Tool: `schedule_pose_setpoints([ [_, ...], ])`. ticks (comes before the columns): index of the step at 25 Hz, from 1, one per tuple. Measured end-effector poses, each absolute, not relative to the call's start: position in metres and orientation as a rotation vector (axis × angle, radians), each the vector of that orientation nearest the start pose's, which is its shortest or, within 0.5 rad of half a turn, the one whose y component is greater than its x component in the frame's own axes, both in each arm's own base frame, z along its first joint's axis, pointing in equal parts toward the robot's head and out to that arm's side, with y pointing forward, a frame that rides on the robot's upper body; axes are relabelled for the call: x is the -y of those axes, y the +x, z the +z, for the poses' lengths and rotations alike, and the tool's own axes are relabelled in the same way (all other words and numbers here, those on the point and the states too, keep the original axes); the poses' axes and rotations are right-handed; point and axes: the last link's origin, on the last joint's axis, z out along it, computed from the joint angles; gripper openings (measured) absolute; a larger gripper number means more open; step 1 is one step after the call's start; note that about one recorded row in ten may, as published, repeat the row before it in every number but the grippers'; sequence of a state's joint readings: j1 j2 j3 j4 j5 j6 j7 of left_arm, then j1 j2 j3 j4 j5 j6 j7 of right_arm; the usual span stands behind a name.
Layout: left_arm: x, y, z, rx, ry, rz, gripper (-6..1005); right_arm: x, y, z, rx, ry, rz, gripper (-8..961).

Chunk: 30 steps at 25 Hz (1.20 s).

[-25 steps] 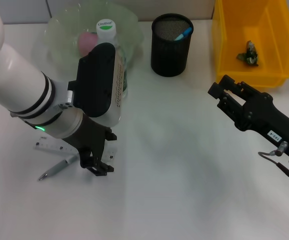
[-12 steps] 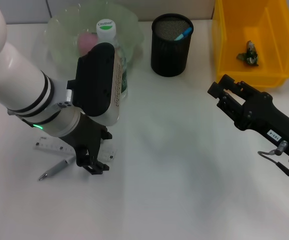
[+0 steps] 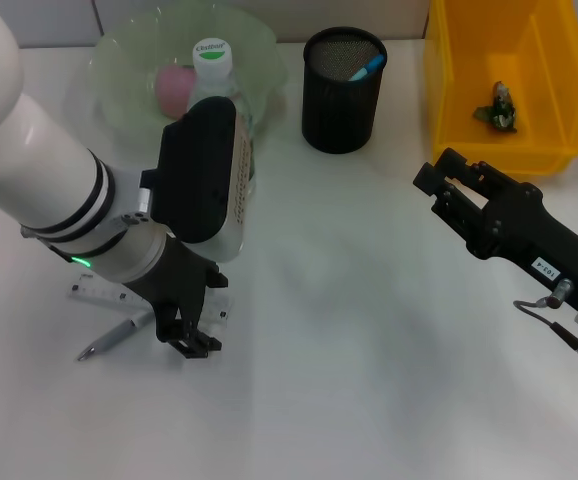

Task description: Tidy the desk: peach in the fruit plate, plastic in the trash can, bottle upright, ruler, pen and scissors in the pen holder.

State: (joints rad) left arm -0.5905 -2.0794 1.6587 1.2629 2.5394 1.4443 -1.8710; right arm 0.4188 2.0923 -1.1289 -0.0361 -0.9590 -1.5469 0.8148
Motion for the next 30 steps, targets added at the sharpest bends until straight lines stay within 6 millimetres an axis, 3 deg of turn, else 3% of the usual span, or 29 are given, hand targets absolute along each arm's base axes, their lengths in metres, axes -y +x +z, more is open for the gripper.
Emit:
schedule_pose_setpoints([
  [15,-0.3327,-0.1851,-0.0598,-0.212,-2.96,0.761,739,-0.2701,0.2856,-0.0521,-0.767,-2.144,1.227,428],
  [30,-0.3344,-0.1846,-0.0598,-0.216,-2.95,0.758,646,-0.2702,0.2855,-0.0519,-0.765,-2.144,1.228,427],
])
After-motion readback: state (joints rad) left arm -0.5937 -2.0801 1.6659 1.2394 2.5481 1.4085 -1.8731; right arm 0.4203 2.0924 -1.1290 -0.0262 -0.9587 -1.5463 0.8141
